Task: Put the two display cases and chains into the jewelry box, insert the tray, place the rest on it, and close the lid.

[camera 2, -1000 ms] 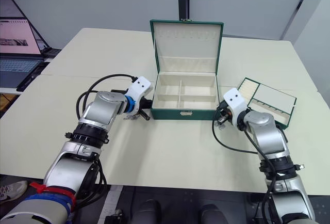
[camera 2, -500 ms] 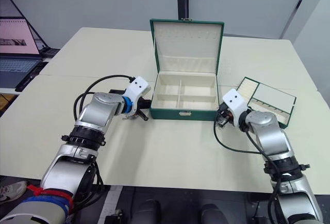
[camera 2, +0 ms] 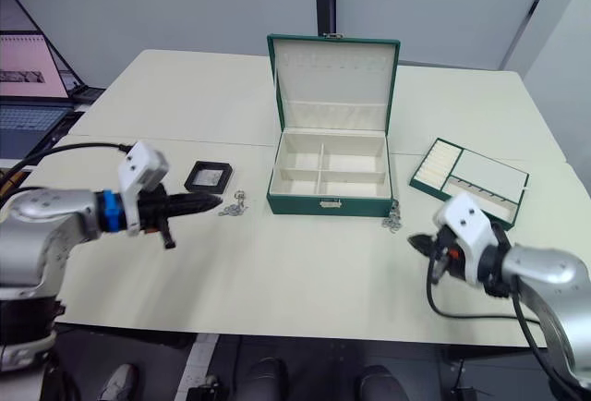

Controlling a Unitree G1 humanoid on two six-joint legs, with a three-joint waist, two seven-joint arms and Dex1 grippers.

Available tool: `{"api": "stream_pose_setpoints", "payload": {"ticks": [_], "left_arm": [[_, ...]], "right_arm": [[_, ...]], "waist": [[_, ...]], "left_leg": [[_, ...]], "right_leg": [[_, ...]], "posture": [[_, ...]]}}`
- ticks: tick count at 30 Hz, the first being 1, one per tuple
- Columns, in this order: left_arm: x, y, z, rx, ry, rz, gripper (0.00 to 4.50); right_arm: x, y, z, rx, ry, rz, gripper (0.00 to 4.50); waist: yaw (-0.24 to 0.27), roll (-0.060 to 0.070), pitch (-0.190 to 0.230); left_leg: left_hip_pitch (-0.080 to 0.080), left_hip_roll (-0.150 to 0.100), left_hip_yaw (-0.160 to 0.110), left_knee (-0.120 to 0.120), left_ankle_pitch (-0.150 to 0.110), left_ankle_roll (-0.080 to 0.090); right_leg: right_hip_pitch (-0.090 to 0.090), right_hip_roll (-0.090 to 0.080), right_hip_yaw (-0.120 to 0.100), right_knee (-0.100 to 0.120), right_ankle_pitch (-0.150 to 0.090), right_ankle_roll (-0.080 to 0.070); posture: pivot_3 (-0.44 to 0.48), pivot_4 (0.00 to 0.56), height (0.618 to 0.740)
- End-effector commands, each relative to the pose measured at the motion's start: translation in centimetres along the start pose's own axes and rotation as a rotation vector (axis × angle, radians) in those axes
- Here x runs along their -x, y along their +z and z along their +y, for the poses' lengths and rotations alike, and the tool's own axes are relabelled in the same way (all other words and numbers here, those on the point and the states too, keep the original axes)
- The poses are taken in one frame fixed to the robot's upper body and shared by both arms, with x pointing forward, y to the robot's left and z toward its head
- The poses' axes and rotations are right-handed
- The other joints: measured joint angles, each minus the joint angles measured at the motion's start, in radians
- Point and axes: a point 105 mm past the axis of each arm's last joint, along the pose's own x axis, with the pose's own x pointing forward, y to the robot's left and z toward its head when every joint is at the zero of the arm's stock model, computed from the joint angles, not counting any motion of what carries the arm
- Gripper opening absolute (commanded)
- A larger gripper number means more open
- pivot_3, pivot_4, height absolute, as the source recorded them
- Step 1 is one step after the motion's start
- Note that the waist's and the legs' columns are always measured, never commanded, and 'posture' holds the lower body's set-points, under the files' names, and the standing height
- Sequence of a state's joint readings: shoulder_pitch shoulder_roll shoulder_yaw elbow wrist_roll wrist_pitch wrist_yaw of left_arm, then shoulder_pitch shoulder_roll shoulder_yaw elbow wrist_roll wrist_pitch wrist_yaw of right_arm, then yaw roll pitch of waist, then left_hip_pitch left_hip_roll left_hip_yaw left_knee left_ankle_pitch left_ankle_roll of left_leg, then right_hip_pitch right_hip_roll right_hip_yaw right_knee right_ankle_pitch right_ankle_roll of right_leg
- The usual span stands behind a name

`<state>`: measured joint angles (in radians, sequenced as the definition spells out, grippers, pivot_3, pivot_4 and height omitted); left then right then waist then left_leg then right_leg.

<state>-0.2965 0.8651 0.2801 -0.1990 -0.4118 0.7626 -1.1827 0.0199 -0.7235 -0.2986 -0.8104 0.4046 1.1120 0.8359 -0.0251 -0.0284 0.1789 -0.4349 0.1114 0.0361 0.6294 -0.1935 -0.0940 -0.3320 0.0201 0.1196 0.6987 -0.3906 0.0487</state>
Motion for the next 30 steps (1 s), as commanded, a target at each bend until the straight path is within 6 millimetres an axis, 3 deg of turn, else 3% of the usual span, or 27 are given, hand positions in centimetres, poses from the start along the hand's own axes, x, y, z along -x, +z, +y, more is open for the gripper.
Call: {"api": "stream_pose_setpoints", "payload": {"ticks": [1, 9, 14, 15, 16, 22, 24, 28, 30], "left_arm": [[2.8, -0.6, -1.7, -0.041, -0.053, 0.020, 0.59], [5.6, -2.4, -4.1, 0.002, -0.141, 0.072, 3.00], [5.9, -2.7, -4.6, 0.010, -0.159, 0.071, 4.50], [5.8, -2.6, -4.6, 0.008, -0.158, 0.067, 4.50], [5.6, -2.5, -4.4, -0.003, -0.147, 0.060, 4.50], [4.5, -1.6, -3.7, 0.054, -0.065, 0.005, 4.50], [4.4, -1.3, -2.3, 0.116, 0.028, -0.042, 4.50], [4.5, -1.2, 0.7, 0.223, 0.215, -0.063, 4.50], [4.8, -0.7, 1.2, 0.268, 0.246, -0.089, 4.50]], "right_arm": [[1.7, 0.0, 2.2, 0.008, 0.042, -0.032, 0.58], [3.5, -1.2, 4.2, -0.074, 0.120, -0.018, 2.55], [3.6, -1.7, 4.4, -0.092, 0.114, -0.012, 4.04], [3.6, -1.7, 4.5, -0.093, 0.114, -0.013, 4.41], [3.6, -1.8, 4.5, -0.094, 0.115, -0.013, 4.46], [3.6, -1.2, 4.6, -0.049, 0.122, -0.030, 4.46], [3.5, 0.4, 5.1, 0.026, 0.154, -0.071, 4.46], [2.6, 5.3, 6.0, 0.209, 0.211, -0.236, 4.46], [2.2, 6.8, 6.3, 0.268, 0.222, -0.269, 4.46]], "waist": [[-0.002, 0.000, 0.000], [-0.007, -0.001, -0.001], [-0.007, -0.001, -0.001], [-0.007, -0.001, -0.001], [-0.007, -0.001, -0.001], [-0.007, -0.001, -0.001], [-0.007, -0.001, -0.001], [-0.016, -0.001, -0.001], [-0.015, -0.001, -0.001]], "left_leg": [[0.000, 0.000, 0.000, 0.000, -0.001, 0.001], [0.001, 0.000, -0.001, 0.000, -0.002, 0.003], [0.001, -0.001, -0.002, -0.001, -0.002, 0.003], [0.001, -0.001, -0.002, -0.001, -0.002, 0.003], [0.001, -0.001, -0.002, -0.001, -0.002, 0.003], [0.001, -0.001, -0.002, -0.001, -0.002, 0.003], [0.001, -0.001, -0.002, -0.001, -0.002, 0.003], [0.001, 0.000, -0.003, 0.000, -0.002, 0.003], [0.001, 0.000, -0.004, -0.001, -0.002, 0.003]], "right_leg": [[0.000, 0.000, 0.000, 0.000, 0.000, 0.000], [0.000, 0.000, 0.000, 0.000, 0.000, -0.001], [-0.001, 0.000, 0.000, -0.001, 0.000, -0.001], [-0.001, 0.000, 0.000, -0.001, 0.000, -0.001], [-0.001, 0.000, 0.000, -0.001, 0.000, -0.001], [0.000, 0.000, 0.000, -0.001, 0.000, -0.001], [0.000, 0.000, 0.000, -0.001, 0.000, -0.001], [0.000, 0.002, 0.001, 0.000, 0.001, -0.001], [0.000, 0.002, 0.000, 0.000, 0.001, -0.001]], "posture": [[0.000, 0.150, 0.737], [0.000, 0.150, 0.737], [0.000, 0.150, 0.737], [0.000, 0.150, 0.737], [0.000, 0.150, 0.737], [0.000, 0.150, 0.737], [0.000, 0.150, 0.737], [0.000, 0.150, 0.737], [0.000, 0.150, 0.737]]}}
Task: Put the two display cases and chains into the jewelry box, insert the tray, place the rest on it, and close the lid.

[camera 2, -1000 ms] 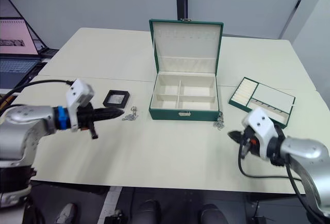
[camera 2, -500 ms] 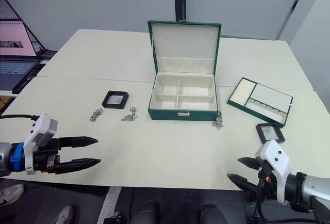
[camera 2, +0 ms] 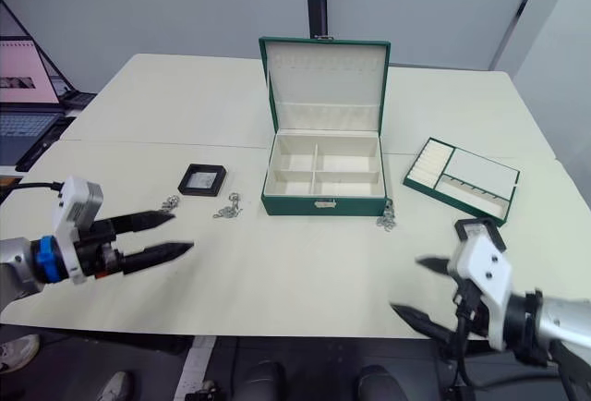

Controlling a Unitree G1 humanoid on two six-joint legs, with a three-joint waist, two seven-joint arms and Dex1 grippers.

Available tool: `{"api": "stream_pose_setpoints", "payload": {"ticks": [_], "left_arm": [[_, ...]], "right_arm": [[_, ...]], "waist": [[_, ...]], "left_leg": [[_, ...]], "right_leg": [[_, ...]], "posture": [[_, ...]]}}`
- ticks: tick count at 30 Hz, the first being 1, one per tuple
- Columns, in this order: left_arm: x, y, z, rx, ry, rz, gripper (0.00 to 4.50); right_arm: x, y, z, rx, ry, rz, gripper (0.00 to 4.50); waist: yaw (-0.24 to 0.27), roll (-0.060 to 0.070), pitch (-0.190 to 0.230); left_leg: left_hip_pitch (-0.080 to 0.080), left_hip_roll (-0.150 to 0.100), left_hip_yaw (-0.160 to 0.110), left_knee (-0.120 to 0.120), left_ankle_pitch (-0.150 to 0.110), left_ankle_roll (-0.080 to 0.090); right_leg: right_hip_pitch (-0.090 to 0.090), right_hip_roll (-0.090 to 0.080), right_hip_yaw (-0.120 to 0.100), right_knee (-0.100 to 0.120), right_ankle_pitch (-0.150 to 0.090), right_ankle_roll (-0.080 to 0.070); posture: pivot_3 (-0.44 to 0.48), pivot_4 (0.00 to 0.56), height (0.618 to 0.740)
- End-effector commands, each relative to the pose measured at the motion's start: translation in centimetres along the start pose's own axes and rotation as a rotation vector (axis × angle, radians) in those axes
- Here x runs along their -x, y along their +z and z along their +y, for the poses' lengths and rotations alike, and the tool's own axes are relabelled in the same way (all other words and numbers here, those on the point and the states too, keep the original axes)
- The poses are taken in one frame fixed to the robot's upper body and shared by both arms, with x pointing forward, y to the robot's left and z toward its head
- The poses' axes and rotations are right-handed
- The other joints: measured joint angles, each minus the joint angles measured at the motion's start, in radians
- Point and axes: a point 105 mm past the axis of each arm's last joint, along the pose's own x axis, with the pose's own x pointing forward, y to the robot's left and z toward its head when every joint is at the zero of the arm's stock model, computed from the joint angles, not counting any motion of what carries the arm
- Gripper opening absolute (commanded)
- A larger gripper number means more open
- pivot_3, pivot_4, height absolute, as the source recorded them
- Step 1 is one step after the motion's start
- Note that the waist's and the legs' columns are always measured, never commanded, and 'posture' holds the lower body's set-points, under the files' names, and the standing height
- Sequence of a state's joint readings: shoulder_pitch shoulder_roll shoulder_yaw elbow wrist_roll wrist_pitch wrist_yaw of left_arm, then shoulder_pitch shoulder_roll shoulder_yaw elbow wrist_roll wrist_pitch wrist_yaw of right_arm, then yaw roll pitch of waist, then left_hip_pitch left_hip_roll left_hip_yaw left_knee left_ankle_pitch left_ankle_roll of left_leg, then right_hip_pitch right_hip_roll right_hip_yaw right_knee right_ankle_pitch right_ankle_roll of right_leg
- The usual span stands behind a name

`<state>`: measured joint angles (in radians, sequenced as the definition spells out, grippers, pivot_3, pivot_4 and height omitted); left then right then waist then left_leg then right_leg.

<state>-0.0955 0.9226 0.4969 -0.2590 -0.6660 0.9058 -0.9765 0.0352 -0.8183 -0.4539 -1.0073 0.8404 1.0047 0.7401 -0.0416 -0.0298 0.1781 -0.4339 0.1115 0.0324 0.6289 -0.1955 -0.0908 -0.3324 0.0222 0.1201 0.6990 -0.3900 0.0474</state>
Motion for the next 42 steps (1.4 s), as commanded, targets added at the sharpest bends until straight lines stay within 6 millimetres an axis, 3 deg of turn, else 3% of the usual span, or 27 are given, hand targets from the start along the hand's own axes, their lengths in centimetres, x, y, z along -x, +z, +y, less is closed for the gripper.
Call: {"api": "stream_pose_setpoints", "payload": {"ticks": [1, 9, 14, 17, 21, 27, 42], "left_arm": [[0.6, 1.0, 0.8, 0.063, 0.068, -0.040, 4.50], [1.1, -0.5, 1.3, 0.093, 0.164, 0.042, 4.50], [0.7, 0.4, 3.9, 0.106, 0.328, -0.025, 4.50], [-0.3, 0.6, 5.2, 0.107, 0.417, -0.066, 4.50], [-2.1, -0.5, 6.2, 0.085, 0.520, -0.061, 4.50], [-3.2, -1.6, 7.4, 0.086, 0.638, -0.059, 4.50], [-5.8, -3.8, 9.1, 0.128, 0.667, -0.013, 4.50]], "right_arm": [[-1.0, 2.0, 0.7, 0.093, 0.041, -0.041, 4.46], [-2.3, 4.0, 0.2, 0.103, 0.041, -0.113, 4.46], [-2.4, 4.2, -0.3, 0.092, 0.019, -0.117, 4.46], [-2.5, 4.3, -0.6, 0.093, 0.013, -0.118, 4.46], [-2.8, 4.6, -1.3, 0.110, -0.004, -0.113, 4.46], [-2.9, 4.9, -1.8, 0.116, -0.008, -0.102, 4.46], [-2.5, 5.0, -2.3, 0.126, -0.022, -0.071, 4.46]], "waist": [[0.004, 0.000, 0.000], [0.010, 0.000, 0.000], [0.014, -0.001, 0.000], [0.013, -0.001, -0.001], [0.013, -0.001, -0.001], [0.013, -0.002, -0.001], [0.014, -0.002, -0.001]], "left_leg": [[-0.001, 0.000, 0.000, 0.000, 0.000, 0.000], [-0.001, 0.000, 0.001, -0.001, 0.000, -0.001], [-0.001, 0.000, 0.000, 0.000, 0.000, -0.001], [-0.001, 0.000, 0.000, 0.000, 0.000, -0.001], [-0.001, -0.001, 0.001, 0.000, 0.000, -0.001], [-0.001, 0.000, 0.001, 0.000, 0.000, -0.002], [-0.001, -0.001, 0.001, 0.000, 0.001, -0.003]], "right_leg": [[0.000, 0.000, 0.000, 0.000, 0.000, 0.000], [-0.001, -0.002, 0.000, -0.002, 0.000, 0.000], [0.000, -0.002, -0.002, -0.001, 0.000, 0.000], [0.000, -0.002, -0.001, -0.001, 0.000, 0.000], [0.000, -0.002, 0.000, -0.001, 0.000, 0.000], [0.000, -0.002, 0.000, -0.001, 0.000, 0.000], [0.000, -0.002, 0.000, 0.000, 0.000, 0.000]], "posture": [[0.000, 0.150, 0.737], [0.000, 0.150, 0.737], [0.000, 0.150, 0.737], [0.000, 0.150, 0.737], [0.000, 0.150, 0.737], [0.000, 0.150, 0.737], [0.000, 0.150, 0.737]]}}
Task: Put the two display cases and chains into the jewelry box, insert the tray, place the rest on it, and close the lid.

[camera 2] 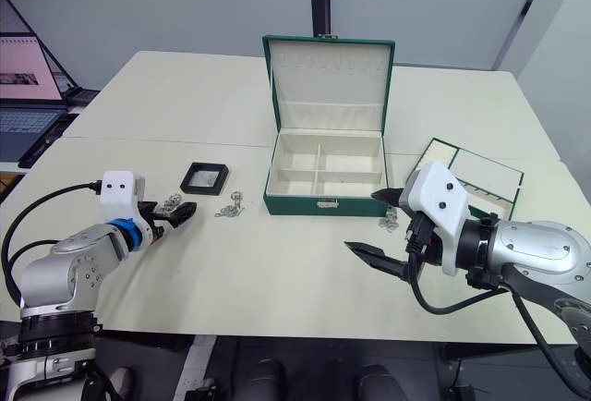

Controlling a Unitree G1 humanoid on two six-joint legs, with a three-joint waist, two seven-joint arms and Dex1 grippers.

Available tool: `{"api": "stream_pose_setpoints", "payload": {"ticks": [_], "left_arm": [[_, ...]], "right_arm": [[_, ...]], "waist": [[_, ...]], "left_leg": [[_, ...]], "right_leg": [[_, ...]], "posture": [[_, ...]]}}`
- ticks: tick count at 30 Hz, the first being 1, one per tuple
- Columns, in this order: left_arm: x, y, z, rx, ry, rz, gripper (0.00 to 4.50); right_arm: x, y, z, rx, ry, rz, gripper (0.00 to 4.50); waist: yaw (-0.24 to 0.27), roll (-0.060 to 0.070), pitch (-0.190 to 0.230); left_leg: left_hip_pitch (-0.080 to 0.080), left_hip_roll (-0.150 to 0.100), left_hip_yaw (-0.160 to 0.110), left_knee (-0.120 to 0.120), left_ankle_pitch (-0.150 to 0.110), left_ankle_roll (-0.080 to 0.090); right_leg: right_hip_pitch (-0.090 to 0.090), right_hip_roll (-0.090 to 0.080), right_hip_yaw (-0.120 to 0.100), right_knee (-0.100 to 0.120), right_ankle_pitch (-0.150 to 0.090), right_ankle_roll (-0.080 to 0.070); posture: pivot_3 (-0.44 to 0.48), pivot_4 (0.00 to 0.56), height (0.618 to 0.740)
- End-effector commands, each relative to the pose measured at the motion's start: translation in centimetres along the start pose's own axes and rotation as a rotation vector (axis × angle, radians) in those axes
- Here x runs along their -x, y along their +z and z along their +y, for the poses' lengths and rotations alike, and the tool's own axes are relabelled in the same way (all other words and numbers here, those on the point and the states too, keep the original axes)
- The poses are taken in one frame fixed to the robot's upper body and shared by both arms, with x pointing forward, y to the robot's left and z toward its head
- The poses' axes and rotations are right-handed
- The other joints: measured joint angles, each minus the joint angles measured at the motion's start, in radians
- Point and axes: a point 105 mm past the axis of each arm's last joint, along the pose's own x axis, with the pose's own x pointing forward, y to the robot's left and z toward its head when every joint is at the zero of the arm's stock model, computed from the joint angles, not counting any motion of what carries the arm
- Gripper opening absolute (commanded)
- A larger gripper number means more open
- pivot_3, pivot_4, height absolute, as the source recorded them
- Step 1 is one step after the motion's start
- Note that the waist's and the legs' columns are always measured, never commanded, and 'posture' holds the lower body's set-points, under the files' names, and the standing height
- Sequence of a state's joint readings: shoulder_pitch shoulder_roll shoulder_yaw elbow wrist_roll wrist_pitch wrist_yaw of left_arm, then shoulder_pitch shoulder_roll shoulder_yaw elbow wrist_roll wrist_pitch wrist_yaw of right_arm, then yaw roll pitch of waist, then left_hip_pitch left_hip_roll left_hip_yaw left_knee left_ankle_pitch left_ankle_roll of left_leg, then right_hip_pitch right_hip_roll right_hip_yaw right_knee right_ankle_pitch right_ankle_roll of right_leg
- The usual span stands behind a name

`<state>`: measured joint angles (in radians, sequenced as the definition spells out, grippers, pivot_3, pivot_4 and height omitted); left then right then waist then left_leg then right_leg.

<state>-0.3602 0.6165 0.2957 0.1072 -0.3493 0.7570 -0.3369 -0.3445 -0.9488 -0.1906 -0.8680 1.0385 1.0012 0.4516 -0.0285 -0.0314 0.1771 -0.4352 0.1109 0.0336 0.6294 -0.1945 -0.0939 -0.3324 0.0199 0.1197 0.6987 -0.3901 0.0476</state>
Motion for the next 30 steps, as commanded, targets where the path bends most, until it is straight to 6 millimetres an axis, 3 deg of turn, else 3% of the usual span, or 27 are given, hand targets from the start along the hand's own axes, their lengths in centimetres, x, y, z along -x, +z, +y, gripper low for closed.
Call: {"api": "stream_pose_setpoints", "payload": {"ticks": [1, 8, 13, 24, 30], "left_arm": [[-0.2, 0.7, 0.1, -0.015, 0.008, -0.032, 4.50], [-0.9, 0.2, -0.5, -0.022, -0.015, -0.018, 4.50], [-0.7, -0.3, -0.2, -0.018, -0.001, 0.003, 3.35], [-0.4, -0.5, 0.4, -0.017, 0.031, 0.007, 0.02], [-0.3, -0.2, 0.6, -0.033, 0.043, 0.000, 0.02]], "right_arm": [[0.4, 0.9, -0.2, 0.048, -0.021, -0.022, 4.46], [0.5, 0.9, -0.3, 0.056, -0.035, -0.015, 4.46], [0.6, 0.9, -0.4, 0.059, -0.045, -0.009, 4.50], [0.5, 0.7, -0.5, 0.058, -0.044, -0.004, 4.50], [0.5, 0.6, -0.6, 0.057, -0.044, -0.001, 4.50]], "waist": [[0.001, 0.000, 0.000], [0.002, 0.000, 0.000], [0.002, 0.000, 0.000], [0.002, 0.000, 0.000], [0.002, 0.000, 0.000]], "left_leg": [[0.000, 0.000, 0.000, 0.000, 0.000, 0.000], [0.000, 0.000, 0.000, 0.000, 0.000, 0.000], [0.000, 0.000, 0.000, 0.000, 0.000, 0.000], [0.000, 0.000, 0.000, 0.000, 0.000, 0.000], [0.000, 0.000, 0.000, 0.000, 0.000, 0.000]], "right_leg": [[0.000, 0.000, 0.000, 0.000, 0.000, 0.000], [0.000, 0.000, 0.000, 0.000, 0.000, 0.000], [0.000, 0.000, 0.000, 0.000, 0.000, 0.000], [0.000, 0.000, 0.000, 0.001, 0.000, 0.000], [0.000, 0.000, 0.000, 0.000, 0.000, 0.000]], "posture": [[0.000, 0.150, 0.737], [0.000, 0.150, 0.737], [0.000, 0.150, 0.737], [0.000, 0.150, 0.737], [0.000, 0.150, 0.737]]}}
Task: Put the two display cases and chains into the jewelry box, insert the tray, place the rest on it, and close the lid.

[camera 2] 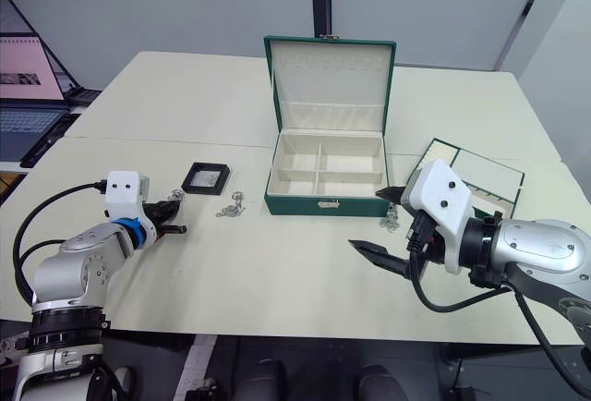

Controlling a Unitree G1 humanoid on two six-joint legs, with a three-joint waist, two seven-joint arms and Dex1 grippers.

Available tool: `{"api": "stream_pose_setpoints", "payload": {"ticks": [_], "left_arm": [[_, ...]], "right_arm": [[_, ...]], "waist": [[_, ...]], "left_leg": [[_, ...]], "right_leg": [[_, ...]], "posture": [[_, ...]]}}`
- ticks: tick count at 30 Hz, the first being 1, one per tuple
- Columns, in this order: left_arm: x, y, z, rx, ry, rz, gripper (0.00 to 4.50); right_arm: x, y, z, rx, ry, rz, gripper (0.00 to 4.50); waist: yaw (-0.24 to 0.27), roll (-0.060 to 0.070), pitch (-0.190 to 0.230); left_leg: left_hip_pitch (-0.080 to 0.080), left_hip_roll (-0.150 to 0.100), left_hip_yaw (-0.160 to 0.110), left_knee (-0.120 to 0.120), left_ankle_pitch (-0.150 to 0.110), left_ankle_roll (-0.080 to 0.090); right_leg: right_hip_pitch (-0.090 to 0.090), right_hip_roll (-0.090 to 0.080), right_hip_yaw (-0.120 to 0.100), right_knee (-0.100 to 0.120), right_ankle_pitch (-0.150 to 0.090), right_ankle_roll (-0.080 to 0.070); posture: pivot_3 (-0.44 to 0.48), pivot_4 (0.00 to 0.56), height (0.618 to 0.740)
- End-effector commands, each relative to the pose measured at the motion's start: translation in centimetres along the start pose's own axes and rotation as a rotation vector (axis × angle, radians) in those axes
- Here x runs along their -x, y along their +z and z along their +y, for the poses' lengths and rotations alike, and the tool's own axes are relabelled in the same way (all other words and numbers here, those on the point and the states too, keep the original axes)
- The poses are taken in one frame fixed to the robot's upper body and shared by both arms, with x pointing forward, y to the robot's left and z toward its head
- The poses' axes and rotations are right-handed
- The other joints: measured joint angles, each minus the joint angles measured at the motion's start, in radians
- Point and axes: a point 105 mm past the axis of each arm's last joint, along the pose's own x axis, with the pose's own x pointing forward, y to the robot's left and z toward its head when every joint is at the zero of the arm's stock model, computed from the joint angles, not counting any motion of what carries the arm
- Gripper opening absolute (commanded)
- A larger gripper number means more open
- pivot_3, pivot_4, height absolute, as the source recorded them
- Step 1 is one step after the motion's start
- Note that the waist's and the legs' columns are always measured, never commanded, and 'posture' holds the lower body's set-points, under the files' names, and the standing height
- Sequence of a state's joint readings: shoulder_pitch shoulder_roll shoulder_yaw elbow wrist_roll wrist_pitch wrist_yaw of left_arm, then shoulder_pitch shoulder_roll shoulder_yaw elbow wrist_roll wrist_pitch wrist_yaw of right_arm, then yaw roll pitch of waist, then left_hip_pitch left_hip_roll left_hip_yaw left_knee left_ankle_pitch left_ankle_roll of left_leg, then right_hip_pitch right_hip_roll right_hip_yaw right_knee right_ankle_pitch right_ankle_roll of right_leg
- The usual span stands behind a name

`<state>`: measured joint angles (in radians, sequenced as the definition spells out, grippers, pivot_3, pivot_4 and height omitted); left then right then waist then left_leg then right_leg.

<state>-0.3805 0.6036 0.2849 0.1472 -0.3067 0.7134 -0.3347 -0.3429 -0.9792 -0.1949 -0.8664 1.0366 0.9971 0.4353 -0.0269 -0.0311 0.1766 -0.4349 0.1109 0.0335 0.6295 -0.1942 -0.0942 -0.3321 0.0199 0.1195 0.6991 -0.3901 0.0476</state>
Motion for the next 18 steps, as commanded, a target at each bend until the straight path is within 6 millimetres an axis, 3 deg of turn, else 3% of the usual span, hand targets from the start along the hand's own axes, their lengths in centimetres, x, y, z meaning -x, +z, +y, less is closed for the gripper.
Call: {"api": "stream_pose_setpoints", "payload": {"ticks": [1, 4, 13, 18], "left_arm": [[0.2, -0.3, 0.4, -0.014, 0.022, 0.008, 0.02], [0.3, 0.2, 0.6, -0.033, 0.033, -0.012, 0.02], [3.8, 6.9, 1.6, -0.149, 0.096, -0.182, 0.02], [5.6, 9.3, 1.2, -0.205, 0.108, -0.215, 0.02]], "right_arm": [[0.3, 0.6, -0.2, 0.041, -0.016, -0.021, 4.50], [0.3, 0.6, -0.3, 0.042, -0.022, -0.020, 4.50], [1.5, 0.3, -1.3, 0.031, -0.061, -0.020, 4.50], [2.3, 0.4, -1.5, 0.010, -0.044, -0.047, 4.50]], "waist": [[0.000, 0.000, 0.000], [0.000, 0.000, 0.000], [-0.001, -0.001, 0.000], [0.000, -0.001, 0.000]], "left_leg": [[0.000, 0.000, 0.000, 0.000, 0.000, 0.000], [0.000, 0.000, 0.000, 0.000, 0.000, 0.000], [0.000, 0.000, 0.000, 0.000, 0.000, 0.000], [0.000, 0.000, 0.000, 0.000, 0.000, 0.000]], "right_leg": [[0.000, 0.000, 0.000, 0.000, 0.000, 0.000], [0.000, 0.000, 0.000, 0.000, 0.000, 0.000], [0.000, 0.000, 0.000, 0.000, 0.000, 0.000], [0.000, 0.000, 0.000, 0.000, 0.000, 0.000]], "posture": [[0.000, 0.150, 0.737], [0.000, 0.150, 0.737], [0.000, 0.150, 0.737], [0.000, 0.150, 0.737]]}}
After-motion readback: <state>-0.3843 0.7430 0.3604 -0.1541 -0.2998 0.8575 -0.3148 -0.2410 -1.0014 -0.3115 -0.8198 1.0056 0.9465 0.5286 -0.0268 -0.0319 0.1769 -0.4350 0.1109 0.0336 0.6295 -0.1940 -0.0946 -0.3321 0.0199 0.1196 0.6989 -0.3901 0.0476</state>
